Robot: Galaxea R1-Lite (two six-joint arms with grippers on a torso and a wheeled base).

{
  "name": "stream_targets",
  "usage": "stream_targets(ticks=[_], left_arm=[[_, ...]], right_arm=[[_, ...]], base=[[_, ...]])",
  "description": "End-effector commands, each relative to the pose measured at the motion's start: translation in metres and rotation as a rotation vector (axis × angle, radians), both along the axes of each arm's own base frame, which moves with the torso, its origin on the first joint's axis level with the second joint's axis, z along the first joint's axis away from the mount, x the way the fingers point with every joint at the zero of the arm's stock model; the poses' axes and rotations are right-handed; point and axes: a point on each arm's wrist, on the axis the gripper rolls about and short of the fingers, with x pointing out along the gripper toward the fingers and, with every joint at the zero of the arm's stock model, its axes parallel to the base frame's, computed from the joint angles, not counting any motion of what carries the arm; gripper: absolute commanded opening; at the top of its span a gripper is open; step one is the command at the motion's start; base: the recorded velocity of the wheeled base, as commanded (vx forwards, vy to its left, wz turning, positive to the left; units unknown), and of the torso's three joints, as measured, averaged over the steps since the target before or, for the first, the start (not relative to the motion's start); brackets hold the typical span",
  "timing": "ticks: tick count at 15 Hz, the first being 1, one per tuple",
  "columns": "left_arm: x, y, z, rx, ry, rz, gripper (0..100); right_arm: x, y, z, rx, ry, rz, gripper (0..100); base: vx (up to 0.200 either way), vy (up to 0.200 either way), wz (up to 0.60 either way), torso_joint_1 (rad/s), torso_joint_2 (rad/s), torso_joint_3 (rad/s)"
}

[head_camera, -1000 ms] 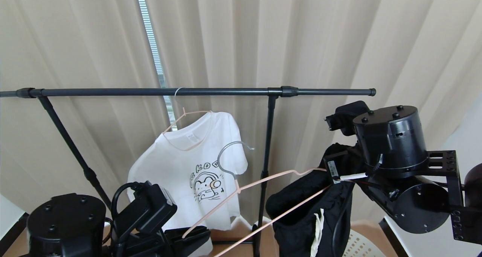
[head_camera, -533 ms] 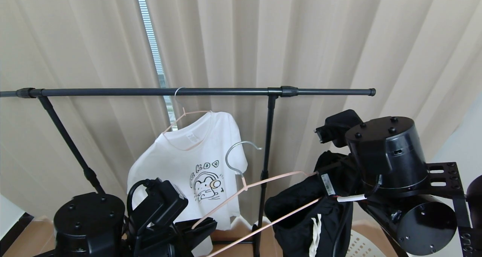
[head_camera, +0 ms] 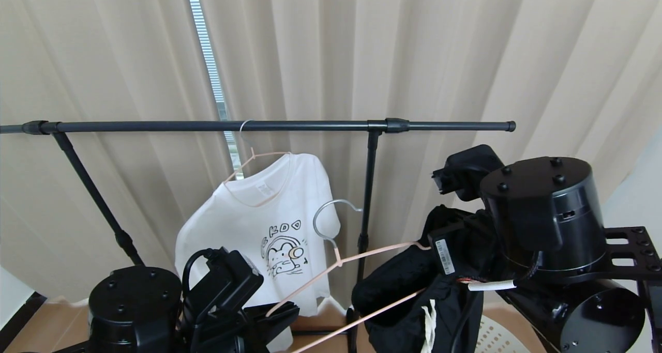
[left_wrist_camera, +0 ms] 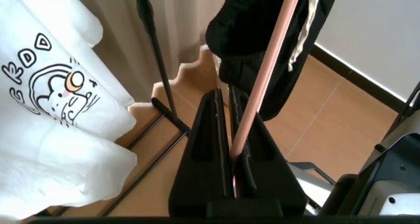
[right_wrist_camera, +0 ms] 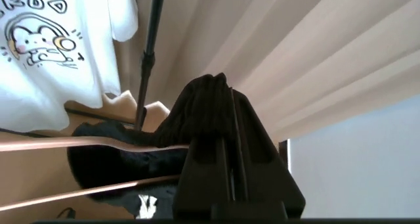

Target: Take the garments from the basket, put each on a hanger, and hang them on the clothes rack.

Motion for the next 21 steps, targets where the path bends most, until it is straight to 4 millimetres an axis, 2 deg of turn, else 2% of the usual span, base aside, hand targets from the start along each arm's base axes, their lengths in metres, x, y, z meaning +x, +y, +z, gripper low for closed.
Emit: stream_targets(ticks=[1, 8, 11, 14, 16, 19, 21], left_arm=[[0.001, -0.001, -0.002, 0.005, 0.005, 0.0, 0], [0.004, -0.003, -0.003, -0.022, -0.039, 0.024, 0], [0.004, -0.003, -0.005, -0.02, -0.039, 0.028, 0], [0.006, -0.003, -0.001, -0.038, -0.074, 0.059, 0], [0.009, 0.0, 0.002, -0.048, -0.117, 0.138, 0], [0.018, 0.006, 0.008, -0.08, -0.146, 0.195, 0], [0.025, 0.007, 0.011, -0.088, -0.165, 0.238, 0]], right_arm=[[-0.005, 0.007, 0.007, 0.048, -0.016, 0.023, 0], [-0.011, 0.029, 0.002, 0.116, -0.002, 0.053, 0], [-0.017, 0.03, 0.016, 0.15, -0.023, 0.074, 0], [-0.017, 0.022, 0.025, 0.165, -0.034, 0.054, 0], [-0.001, 0.009, 0.025, 0.162, -0.04, -0.019, 0], [0.01, -0.005, 0.021, 0.122, -0.022, -0.081, 0], [0.005, -0.012, 0.019, 0.065, 0.022, -0.086, 0]], base=[[0.0, 0.0, 0.0, 0.0, 0.0, 0.0], [0.0, 0.0, 0.0, 0.0, 0.0, 0.0], [0.0, 0.0, 0.0, 0.0, 0.0, 0.0], [0.0, 0.0, 0.0, 0.0, 0.0, 0.0], [0.0, 0.0, 0.0, 0.0, 0.0, 0.0], [0.0, 0.0, 0.0, 0.0, 0.0, 0.0], [0.0, 0.0, 0.0, 0.0, 0.0, 0.0]])
